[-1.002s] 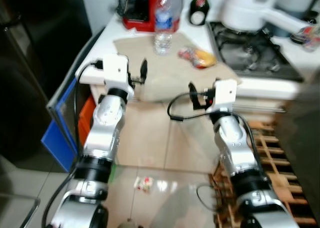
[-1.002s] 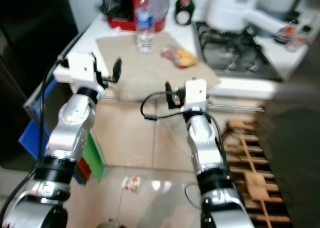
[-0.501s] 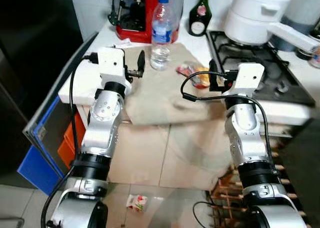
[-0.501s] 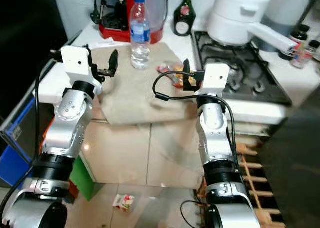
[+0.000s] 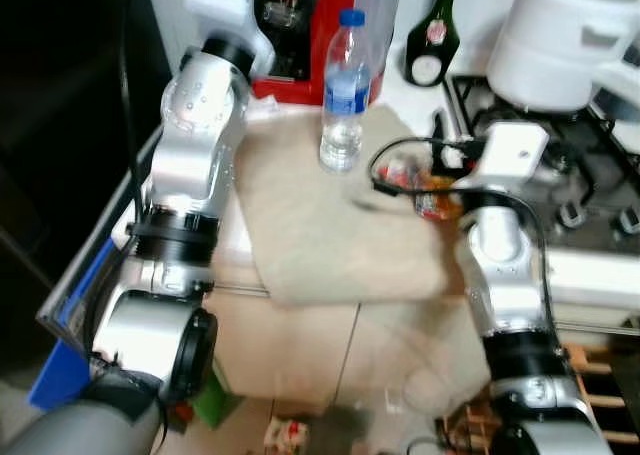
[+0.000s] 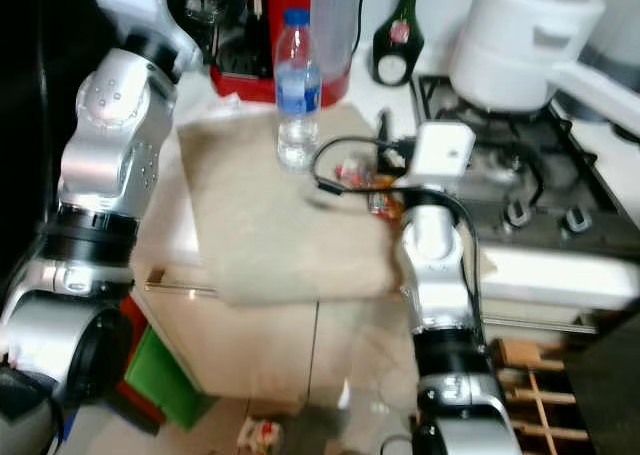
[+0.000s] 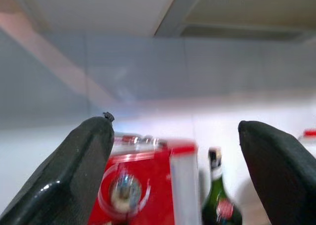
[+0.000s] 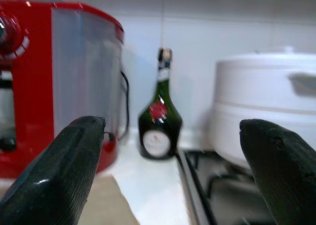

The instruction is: Restocking fridge

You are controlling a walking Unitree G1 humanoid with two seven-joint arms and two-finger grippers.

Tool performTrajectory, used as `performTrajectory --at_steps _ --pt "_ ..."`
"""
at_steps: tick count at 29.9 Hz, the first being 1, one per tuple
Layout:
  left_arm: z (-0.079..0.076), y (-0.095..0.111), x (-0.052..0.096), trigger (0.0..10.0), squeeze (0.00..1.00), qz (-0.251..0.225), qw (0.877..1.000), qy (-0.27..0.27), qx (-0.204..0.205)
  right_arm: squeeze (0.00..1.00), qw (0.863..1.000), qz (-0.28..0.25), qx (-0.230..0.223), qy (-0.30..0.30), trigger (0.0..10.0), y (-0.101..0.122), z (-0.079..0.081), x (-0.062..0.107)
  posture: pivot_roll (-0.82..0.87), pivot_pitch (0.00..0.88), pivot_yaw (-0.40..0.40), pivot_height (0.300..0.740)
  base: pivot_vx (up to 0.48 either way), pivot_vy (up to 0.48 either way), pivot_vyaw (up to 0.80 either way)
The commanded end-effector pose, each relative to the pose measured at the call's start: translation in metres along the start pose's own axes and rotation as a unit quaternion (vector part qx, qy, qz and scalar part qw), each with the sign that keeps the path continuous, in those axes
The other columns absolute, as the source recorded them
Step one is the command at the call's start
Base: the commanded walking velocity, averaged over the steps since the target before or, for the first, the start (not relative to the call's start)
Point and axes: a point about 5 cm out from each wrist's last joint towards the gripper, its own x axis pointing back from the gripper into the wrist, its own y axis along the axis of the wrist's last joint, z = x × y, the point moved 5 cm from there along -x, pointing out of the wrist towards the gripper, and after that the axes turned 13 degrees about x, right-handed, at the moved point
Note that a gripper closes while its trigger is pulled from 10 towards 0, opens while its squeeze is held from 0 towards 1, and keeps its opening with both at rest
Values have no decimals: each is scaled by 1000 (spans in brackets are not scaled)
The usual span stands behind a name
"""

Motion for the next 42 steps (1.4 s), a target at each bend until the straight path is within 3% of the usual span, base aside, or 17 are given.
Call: performTrajectory --at_steps 1,3,4,6,8,11,14,19,25,31,37,42 --pt "19 -17 0 10000 0 57 998 11 22 0 1000 -1 -4 8 10000 3 10 3 -4 0 37 740 0 0 0" --pt "23 -20 -8 10000 0 90 996 2 17 0 1000 3 -6 -3 10000 1 7 7 -12 0 45 740 0 0 0" --pt "23 -20 -8 10000 0 90 996 2 17 0 1000 3 -6 -3 10000 1 7 7 -12 0 45 740 0 0 0" --pt "23 -10 -16 10000 0 80 996 -18 -36 0 1000 13 -4 -5 10000 -4 5 11 -25 0 54 740 0 0 0" --pt "22 -4 -20 10000 0 76 996 -27 -41 0 1000 13 -2 -5 10000 -4 4 12 -25 0 55 740 0 0 0" --pt "19 -3 -26 10000 0 84 995 -44 -23 0 1000 16 -3 -4 10000 -4 5 11 -26 0 64 740 0 0 0" --pt "25 -18 -26 10000 0 116 993 -30 -20 0 1000 15 -6 0 10000 -2 11 10 -32 0 75 740 0 0 0" --pt "29 -36 -24 10000 0 150 988 -25 21 0 1000 7 -9 16 10000 3 15 15 -59 0 90 740 0 0 0" --pt "33 -49 -21 10000 0 169 984 -1 51 0 1000 -11 2 19 10000 17 9 22 -119 0 144 740 0 0 0" --pt "27 -47 -25 10000 0 162 984 -12 79 0 1000 -5 7 4 10000 21 3 36 -155 0 207 740 0 0 0" --pt "18 -29 -36 10000 0 137 987 -35 76 0 1000 15 3 -12 10000 19 2 51 -169 0 239 740 0 0 0" --pt "15 -35 -37 10000 0 153 986 -27 65 0 999 32 0 -14 10000 15 3 57 -168 0 247 740 0 0 0"
